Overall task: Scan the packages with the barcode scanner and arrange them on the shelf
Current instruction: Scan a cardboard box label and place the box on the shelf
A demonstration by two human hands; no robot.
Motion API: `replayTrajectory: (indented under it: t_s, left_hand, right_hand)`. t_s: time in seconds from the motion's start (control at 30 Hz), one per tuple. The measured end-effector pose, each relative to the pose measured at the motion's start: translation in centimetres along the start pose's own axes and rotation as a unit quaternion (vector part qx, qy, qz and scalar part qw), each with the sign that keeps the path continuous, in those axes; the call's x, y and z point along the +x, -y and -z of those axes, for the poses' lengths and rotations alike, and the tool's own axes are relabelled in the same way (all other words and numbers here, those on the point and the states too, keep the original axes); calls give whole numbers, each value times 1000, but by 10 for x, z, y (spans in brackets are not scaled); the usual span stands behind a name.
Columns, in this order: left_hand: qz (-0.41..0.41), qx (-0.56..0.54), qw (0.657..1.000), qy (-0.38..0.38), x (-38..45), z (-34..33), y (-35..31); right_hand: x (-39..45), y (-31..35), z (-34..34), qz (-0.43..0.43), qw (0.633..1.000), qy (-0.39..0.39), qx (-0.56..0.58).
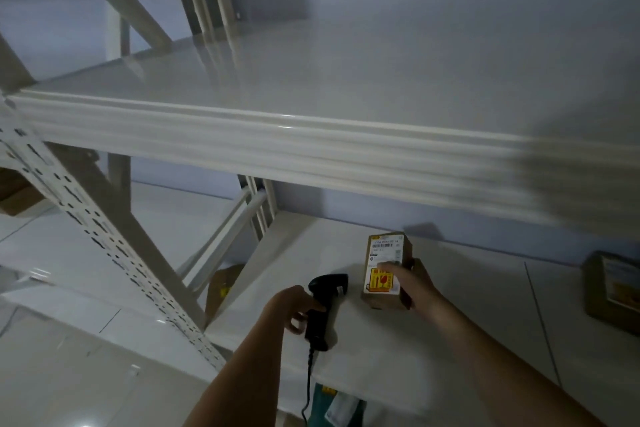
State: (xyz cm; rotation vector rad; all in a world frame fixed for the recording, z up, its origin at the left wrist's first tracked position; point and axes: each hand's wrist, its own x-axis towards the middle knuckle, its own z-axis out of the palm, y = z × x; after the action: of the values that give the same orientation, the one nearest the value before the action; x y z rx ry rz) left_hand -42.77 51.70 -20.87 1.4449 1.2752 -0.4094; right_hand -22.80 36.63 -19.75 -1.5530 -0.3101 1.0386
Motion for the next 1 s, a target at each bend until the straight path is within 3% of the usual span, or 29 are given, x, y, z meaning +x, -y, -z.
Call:
replayTrajectory:
  t_s: [0.23, 0.47, 0.67, 0.83, 1.0]
  left_hand:
    - [-38, 14, 997, 67, 13, 9, 2]
    - [-184, -22, 982, 42, 1, 32, 13]
    - [-307, -71, 946, 75, -26, 63, 22]
    - [-274, -181, 933, 150, -54, 70, 28]
    - [-295, -169, 936, 95, -85, 68, 19]
  right_hand:
    - [-9, 0, -12, -18, 1000, -8, -4]
    - [-44, -7, -44, -6, 996, -89, 30]
    - [-81, -16, -75, 24, 985, -149, 85]
    - [-110, -21, -97, 44, 980, -169, 95]
    - [-123, -23, -106, 78, 975, -198, 67]
